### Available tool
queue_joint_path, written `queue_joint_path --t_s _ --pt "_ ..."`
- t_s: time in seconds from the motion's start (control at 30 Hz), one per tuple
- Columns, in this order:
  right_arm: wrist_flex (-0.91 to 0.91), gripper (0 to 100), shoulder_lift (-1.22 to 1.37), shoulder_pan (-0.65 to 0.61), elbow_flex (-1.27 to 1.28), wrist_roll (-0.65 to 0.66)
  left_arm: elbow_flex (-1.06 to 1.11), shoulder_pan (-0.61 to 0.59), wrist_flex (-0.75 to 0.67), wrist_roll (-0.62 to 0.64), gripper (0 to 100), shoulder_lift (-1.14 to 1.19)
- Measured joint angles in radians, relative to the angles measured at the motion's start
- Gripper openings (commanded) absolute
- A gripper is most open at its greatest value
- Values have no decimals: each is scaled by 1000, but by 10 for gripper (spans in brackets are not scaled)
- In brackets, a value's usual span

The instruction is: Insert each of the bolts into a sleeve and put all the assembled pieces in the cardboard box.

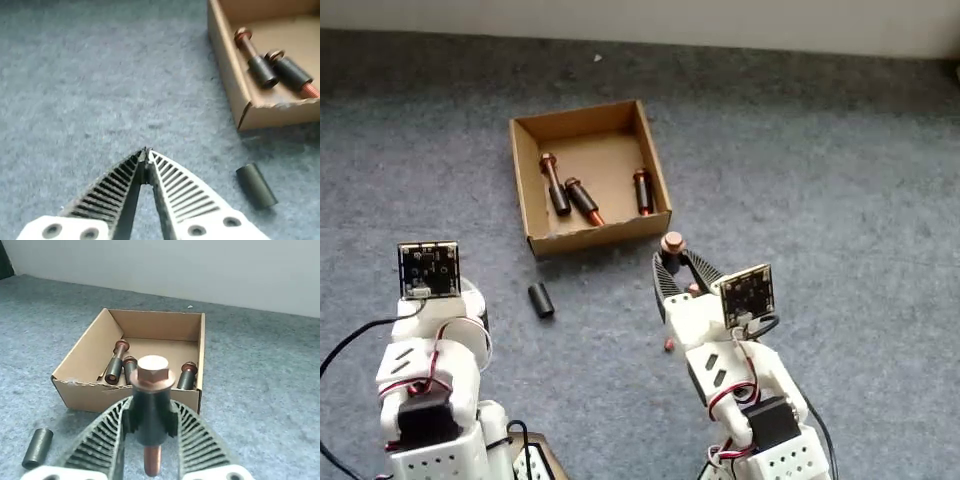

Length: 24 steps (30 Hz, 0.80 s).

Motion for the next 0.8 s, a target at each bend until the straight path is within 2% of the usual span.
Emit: queue_joint_path --t_s 0.3,0.43,0.6,0.8 --pt "0 5 0 3 0 0 255 -43 -120 -8 17 3" --pt "0 5 51 2 -15 0 262 -44 -183 -9 17 2" --pt "-68 5 299 -2 -167 0 264 -43 -189 -9 17 2" --pt "-273 5 755 -6 -411 0 264 -43 -195 -9 17 2"
